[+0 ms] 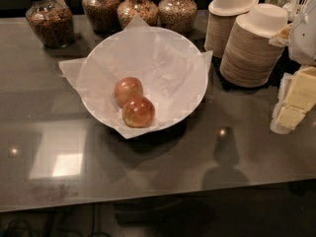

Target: Pick apple from white bowl

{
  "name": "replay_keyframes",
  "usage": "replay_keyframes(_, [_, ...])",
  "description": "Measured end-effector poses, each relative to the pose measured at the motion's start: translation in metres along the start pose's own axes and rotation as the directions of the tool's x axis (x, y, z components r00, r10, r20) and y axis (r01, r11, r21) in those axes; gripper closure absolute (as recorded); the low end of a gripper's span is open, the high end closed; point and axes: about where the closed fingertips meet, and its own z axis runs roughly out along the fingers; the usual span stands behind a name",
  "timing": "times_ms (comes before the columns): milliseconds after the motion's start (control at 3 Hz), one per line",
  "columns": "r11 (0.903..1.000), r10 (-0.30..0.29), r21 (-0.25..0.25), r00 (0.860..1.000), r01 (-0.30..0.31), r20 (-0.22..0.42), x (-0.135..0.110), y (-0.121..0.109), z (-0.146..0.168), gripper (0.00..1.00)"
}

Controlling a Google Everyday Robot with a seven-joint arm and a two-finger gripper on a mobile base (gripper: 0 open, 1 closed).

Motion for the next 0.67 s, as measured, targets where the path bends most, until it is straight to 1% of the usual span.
replay_keyframes(333, [1.0000, 0.000, 0.000, 1.000, 0.000, 0.000, 0.0000, 0.0000, 0.0000, 0.00])
replay_keyframes(667, [0.9999, 0.013, 0.003, 0.999, -0.014, 0.037, -0.0035, -0.0010, -0.0017, 0.00])
